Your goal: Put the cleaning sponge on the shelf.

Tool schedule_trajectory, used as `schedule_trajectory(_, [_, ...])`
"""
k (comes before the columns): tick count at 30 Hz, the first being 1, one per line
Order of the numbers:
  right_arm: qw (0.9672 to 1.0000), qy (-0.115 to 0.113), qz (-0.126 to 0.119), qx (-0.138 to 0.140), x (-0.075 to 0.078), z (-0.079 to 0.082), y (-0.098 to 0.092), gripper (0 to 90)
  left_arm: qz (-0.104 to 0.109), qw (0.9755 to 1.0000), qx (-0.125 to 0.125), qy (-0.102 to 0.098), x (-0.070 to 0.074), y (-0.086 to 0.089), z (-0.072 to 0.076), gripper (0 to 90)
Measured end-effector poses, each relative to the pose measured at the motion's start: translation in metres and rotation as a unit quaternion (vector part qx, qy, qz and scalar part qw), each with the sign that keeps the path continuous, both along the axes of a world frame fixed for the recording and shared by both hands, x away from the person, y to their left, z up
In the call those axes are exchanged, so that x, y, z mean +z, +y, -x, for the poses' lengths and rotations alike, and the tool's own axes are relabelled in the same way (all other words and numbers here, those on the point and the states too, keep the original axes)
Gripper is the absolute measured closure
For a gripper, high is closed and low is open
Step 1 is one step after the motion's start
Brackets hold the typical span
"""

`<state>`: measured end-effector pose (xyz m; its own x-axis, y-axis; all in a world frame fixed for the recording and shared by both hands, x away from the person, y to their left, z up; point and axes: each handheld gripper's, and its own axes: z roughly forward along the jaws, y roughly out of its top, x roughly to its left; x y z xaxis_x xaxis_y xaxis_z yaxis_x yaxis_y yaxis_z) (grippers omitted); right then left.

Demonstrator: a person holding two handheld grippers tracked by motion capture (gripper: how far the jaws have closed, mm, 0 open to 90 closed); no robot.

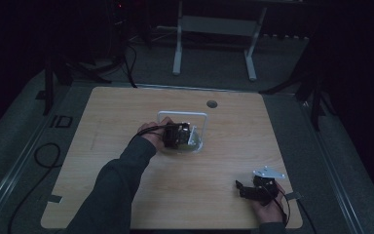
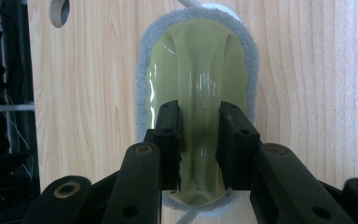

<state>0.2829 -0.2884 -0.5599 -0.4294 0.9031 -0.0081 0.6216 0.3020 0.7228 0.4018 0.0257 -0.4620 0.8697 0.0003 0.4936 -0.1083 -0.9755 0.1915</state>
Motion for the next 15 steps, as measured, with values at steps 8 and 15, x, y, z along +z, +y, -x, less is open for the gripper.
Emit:
schedule_trajectory(8, [1.0000, 0.000, 0.000, 0.000, 0.0000, 0.0000, 0.0000, 13.0, 0.006, 1.0000, 0.008, -0.001, -0.0011, -0.0007, -0.0031, 71.3])
schedule_trajectory(15, [1.0000, 0.000, 0.000, 0.000, 0.0000, 0.0000, 0.0000, 13.0, 0.004, 0.9999, 0.008, -0.011, -0.0034, -0.0024, -0.0052, 71.3])
